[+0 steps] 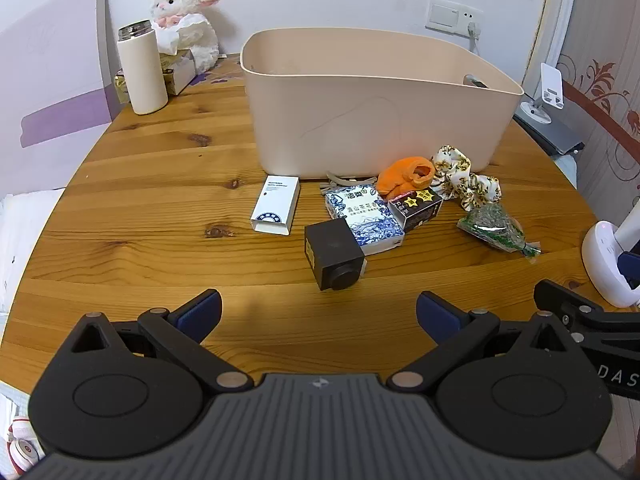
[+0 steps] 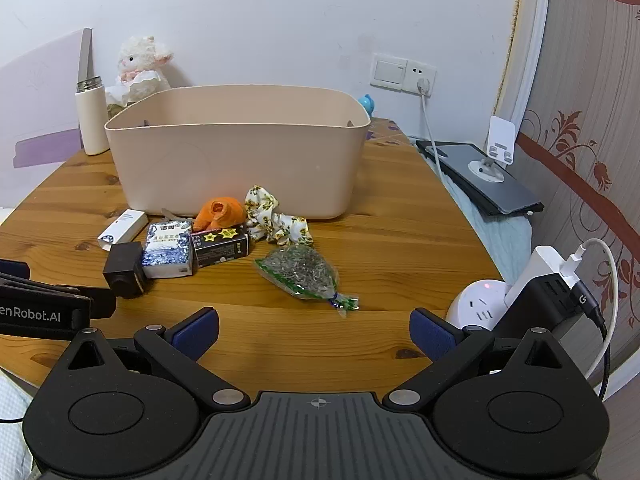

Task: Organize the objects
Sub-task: 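Reach the right gripper toward the green-wrapped snack bag, then grasp the snack bag with the right gripper and drop it into the basket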

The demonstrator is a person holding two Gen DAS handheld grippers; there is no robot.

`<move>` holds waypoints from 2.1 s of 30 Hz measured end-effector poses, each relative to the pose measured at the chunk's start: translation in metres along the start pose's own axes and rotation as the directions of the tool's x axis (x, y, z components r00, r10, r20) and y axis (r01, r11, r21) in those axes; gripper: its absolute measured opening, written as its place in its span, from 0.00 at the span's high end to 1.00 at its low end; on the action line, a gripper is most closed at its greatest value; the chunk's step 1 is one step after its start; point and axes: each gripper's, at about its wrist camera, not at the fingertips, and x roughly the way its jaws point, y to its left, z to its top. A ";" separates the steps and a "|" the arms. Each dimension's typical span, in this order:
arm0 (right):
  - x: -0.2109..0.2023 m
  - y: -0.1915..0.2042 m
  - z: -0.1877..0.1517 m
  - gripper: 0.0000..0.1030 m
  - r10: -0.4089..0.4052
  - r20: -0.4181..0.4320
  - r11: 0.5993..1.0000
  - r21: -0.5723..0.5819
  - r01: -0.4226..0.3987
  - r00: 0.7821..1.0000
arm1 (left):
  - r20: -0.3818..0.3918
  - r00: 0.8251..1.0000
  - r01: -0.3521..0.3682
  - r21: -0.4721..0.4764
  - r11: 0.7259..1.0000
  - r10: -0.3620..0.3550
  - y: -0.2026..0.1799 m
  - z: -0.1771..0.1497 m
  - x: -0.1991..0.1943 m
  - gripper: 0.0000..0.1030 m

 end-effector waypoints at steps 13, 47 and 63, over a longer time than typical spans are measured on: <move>0.004 -0.004 -0.001 0.00 0.007 -0.011 1.000 0.006 -0.007 1.000 | -0.014 1.000 -0.007 0.022 1.000 0.007 -0.008 0.000 0.005 0.00; 0.043 -0.005 0.015 0.00 -0.010 -0.043 0.999 -0.053 0.007 0.999 | -0.062 0.997 -0.042 -0.031 0.999 0.040 -0.003 0.017 0.041 0.00; 0.101 0.006 0.026 0.09 0.054 -0.090 0.989 -0.133 -0.066 0.994 | -0.106 0.991 -0.086 -0.064 0.994 0.079 0.006 0.023 0.084 0.01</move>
